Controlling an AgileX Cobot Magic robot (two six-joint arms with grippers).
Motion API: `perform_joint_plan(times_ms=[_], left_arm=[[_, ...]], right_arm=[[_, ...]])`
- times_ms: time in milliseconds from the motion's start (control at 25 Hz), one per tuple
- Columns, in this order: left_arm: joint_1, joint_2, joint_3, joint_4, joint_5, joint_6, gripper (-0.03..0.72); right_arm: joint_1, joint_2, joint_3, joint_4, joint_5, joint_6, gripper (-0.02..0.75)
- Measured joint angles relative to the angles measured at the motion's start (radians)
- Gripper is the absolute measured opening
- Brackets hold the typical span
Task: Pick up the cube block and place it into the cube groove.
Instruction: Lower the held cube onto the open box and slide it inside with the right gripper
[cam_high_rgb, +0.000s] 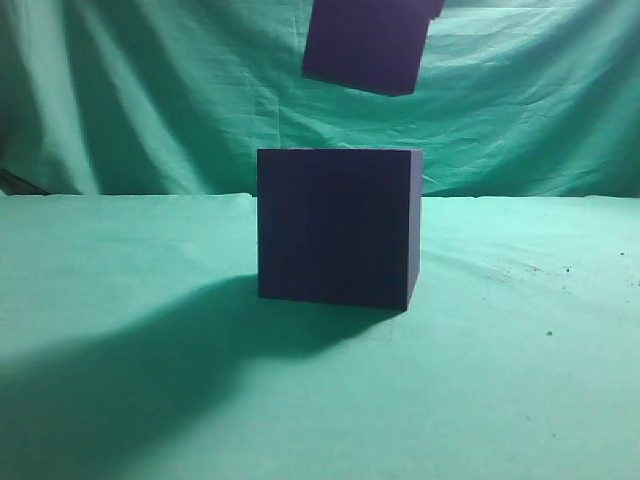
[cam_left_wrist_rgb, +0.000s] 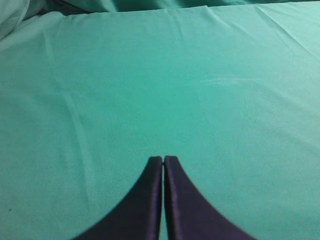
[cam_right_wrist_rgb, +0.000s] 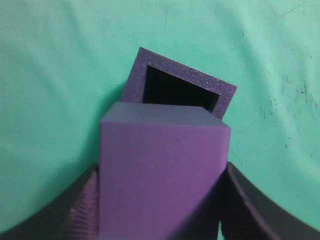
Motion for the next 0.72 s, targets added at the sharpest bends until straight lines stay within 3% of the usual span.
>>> perform_joint_plan(times_ms=[320,720], left_arm=[[0.0,0.0,0.0,0.0,0.0,0.0,0.0],[0.0,0.0,0.0,0.0,0.0,0.0,0.0]], right_arm=[[0.0,0.0,0.0,0.001,0.019,0.007,0.421],[0.0,0.013,-0.002,0.014,0.007,0.23,0.421]])
